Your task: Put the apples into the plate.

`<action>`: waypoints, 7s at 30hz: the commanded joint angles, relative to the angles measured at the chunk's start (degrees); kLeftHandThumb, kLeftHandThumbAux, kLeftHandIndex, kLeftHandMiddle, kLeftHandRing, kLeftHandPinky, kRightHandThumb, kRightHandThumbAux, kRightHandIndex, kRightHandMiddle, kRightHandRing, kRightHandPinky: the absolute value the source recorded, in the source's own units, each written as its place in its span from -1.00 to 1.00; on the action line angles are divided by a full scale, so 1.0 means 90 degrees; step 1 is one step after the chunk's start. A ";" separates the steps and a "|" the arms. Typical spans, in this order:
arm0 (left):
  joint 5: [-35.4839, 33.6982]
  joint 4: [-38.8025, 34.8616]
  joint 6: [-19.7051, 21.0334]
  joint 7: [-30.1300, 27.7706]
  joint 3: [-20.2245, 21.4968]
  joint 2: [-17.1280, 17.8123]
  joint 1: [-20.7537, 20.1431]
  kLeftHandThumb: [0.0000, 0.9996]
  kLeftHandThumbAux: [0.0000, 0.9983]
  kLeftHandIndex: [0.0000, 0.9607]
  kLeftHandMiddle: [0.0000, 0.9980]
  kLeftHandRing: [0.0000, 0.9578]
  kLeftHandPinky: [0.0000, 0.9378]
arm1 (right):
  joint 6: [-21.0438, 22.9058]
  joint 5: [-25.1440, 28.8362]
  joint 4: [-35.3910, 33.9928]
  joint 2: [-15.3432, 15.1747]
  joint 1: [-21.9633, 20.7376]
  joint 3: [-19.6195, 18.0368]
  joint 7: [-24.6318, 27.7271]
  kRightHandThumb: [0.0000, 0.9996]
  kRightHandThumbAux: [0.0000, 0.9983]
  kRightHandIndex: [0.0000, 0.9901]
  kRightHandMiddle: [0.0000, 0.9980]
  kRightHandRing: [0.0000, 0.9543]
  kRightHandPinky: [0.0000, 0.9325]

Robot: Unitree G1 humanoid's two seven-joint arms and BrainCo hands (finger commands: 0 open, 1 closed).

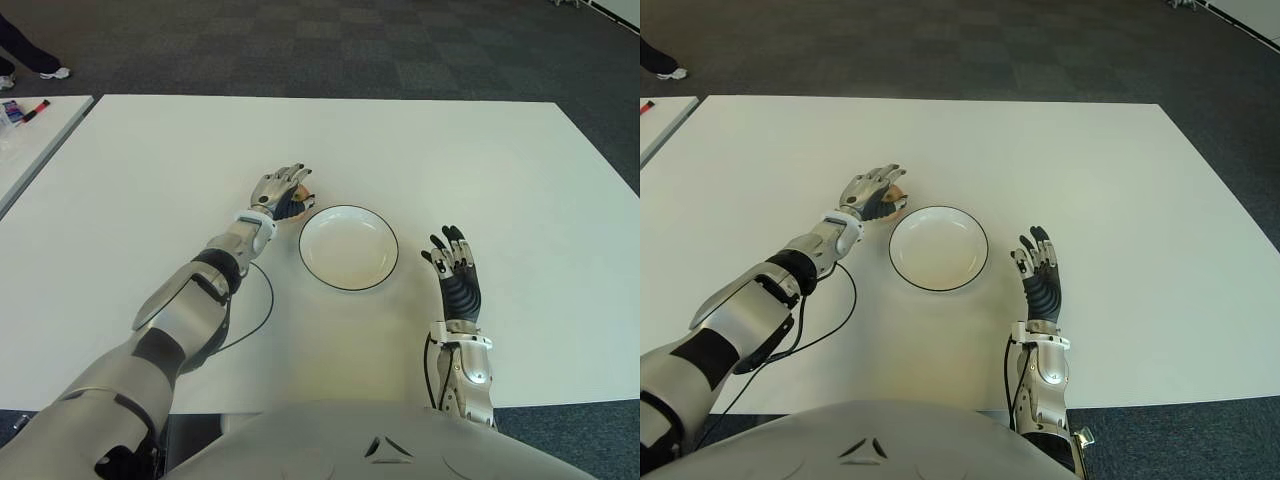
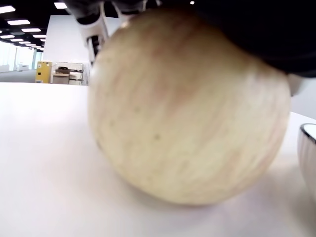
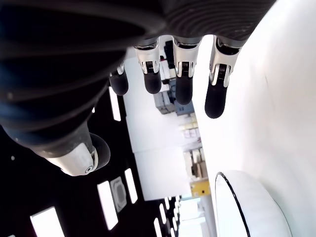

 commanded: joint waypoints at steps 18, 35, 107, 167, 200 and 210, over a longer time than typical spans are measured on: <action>0.0043 0.0156 0.0005 -0.0169 -0.0086 -0.0017 0.0482 0.00 -0.52 -0.99 -0.99 -0.66 -0.24 | 0.0063 -0.0014 0.0142 0.0025 -0.0106 -0.0032 -0.0048 -0.09 0.20 -0.85 -0.87 -0.77 -0.47; -0.0060 0.0098 -0.0186 0.0013 0.0001 -0.0005 0.0492 -0.03 -0.50 -0.94 -0.94 -0.63 -0.22 | 0.0058 -0.0002 0.0190 -0.0038 -0.0171 -0.0062 -0.0042 -0.11 0.21 -0.84 -0.88 -0.77 -0.46; -0.0380 -0.2457 -0.0019 -0.0112 0.0528 0.0502 0.1844 0.08 -0.54 -1.00 -0.93 -0.58 -0.19 | 0.0041 0.0002 0.0162 -0.0093 -0.0193 -0.0151 -0.0060 -0.13 0.22 -0.86 -0.89 -0.77 -0.46; -0.0357 -0.2524 -0.0117 0.0174 0.0787 0.0462 0.1819 0.45 -0.26 -0.84 -0.29 0.28 0.52 | -0.0302 0.0048 0.0549 -0.0139 -0.0436 -0.0299 0.0105 -0.19 0.22 -0.84 -0.84 -0.73 -0.45; -0.0233 -0.2561 -0.0418 0.1635 0.0936 0.0333 0.1891 0.46 -0.08 -0.36 0.10 0.39 0.58 | -0.0406 0.0073 0.0695 -0.0146 -0.0514 -0.0337 0.0089 -0.21 0.20 -0.85 -0.85 -0.75 -0.47; -0.0268 -0.2217 -0.0685 0.2102 0.1019 0.0198 0.1782 0.53 -0.09 -0.24 0.25 0.49 0.64 | -0.0464 0.0188 0.0786 -0.0169 -0.0565 -0.0376 0.0209 -0.19 0.22 -0.85 -0.84 -0.74 -0.47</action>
